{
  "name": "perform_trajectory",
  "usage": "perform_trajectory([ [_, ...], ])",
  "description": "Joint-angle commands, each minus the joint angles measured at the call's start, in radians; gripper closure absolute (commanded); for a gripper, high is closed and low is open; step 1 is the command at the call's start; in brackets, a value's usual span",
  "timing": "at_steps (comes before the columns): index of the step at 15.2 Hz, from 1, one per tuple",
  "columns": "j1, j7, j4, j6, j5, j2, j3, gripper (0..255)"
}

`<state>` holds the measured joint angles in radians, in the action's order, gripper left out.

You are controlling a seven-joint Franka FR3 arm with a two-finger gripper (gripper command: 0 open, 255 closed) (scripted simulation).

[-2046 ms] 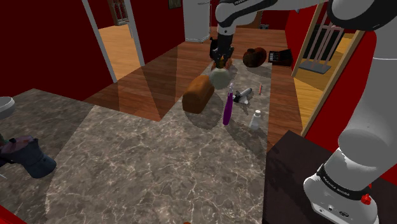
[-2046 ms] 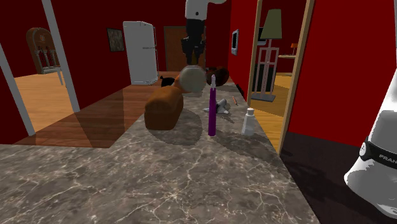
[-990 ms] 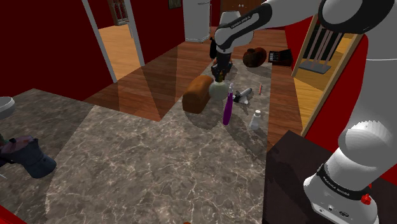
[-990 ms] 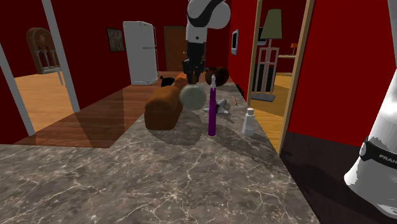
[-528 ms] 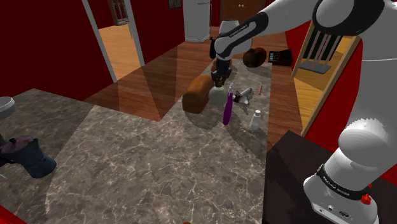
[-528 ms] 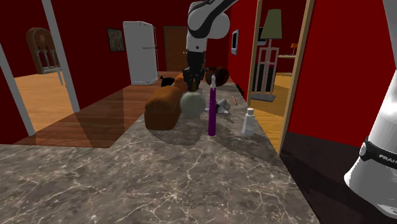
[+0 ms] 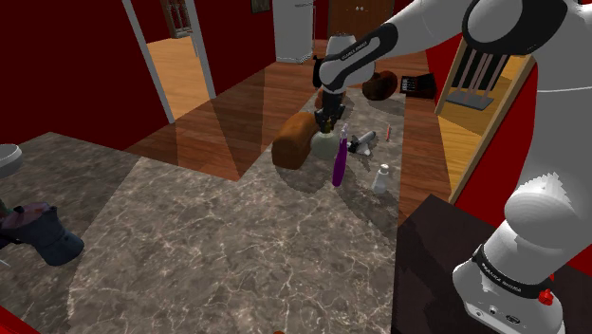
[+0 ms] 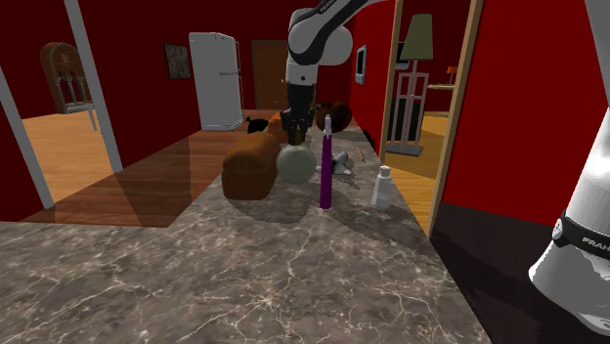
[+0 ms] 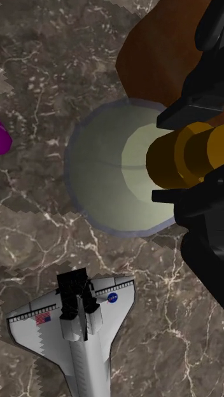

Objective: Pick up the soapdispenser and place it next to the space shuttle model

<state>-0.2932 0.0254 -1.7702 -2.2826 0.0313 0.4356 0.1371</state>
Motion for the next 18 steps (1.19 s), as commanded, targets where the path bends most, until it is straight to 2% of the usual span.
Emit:
perform_trajectory([
  [1,0.0,0.0,0.0,0.0,0.0,0.0,0.0,255],
  [2,0.0,0.0,0.0,0.0,0.0,0.0,0.0,0],
  [7,0.0,0.0,0.0,0.0,0.0,0.0,0.0,0],
  [11,-0.007,0.007,0.029,0.098,-0.011,-0.07,0.005,0],
  [18,-0.007,0.007,0.029,0.098,-0.011,-0.07,0.005,0],
])
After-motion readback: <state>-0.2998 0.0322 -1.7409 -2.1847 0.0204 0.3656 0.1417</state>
